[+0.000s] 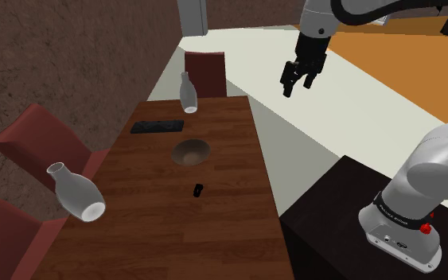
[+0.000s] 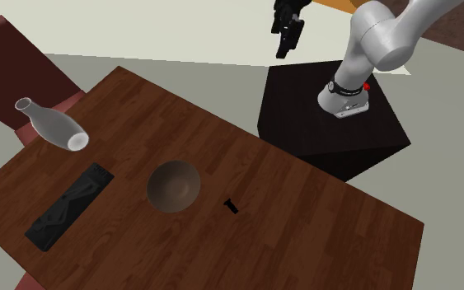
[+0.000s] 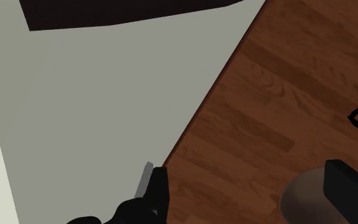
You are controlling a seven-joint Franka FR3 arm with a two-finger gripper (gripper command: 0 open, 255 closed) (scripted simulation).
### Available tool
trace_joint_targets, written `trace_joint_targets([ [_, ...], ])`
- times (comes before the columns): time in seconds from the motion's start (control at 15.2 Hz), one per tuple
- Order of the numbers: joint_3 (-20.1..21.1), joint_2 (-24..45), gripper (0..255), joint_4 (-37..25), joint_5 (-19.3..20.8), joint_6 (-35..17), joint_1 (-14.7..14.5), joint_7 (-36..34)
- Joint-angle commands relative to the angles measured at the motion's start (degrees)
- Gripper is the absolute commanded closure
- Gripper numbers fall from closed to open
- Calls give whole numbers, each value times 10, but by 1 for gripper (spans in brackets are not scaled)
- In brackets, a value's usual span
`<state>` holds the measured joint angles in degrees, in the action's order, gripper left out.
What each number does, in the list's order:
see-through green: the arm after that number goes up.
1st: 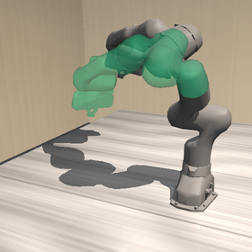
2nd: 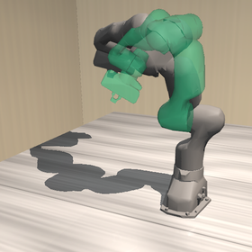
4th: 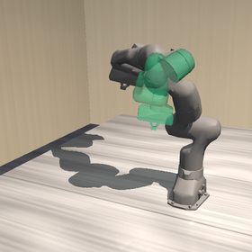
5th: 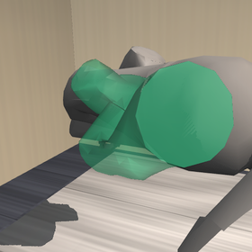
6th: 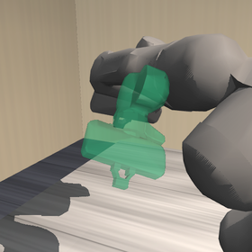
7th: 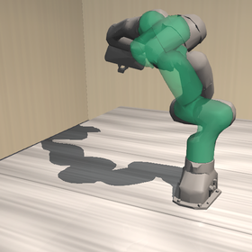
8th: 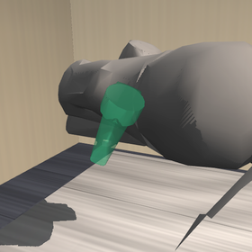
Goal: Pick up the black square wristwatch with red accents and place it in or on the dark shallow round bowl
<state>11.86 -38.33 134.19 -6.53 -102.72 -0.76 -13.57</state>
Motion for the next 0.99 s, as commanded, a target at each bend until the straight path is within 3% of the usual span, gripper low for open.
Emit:
trace_joint_targets([
  [0.0,20,27,0,7,-6,-32,-5,-15],
  [0.53,92,160,0,-7,-6,-141,-13,-73],
  [0.92,144,282,0,-45,30,-210,-15,-131],
])
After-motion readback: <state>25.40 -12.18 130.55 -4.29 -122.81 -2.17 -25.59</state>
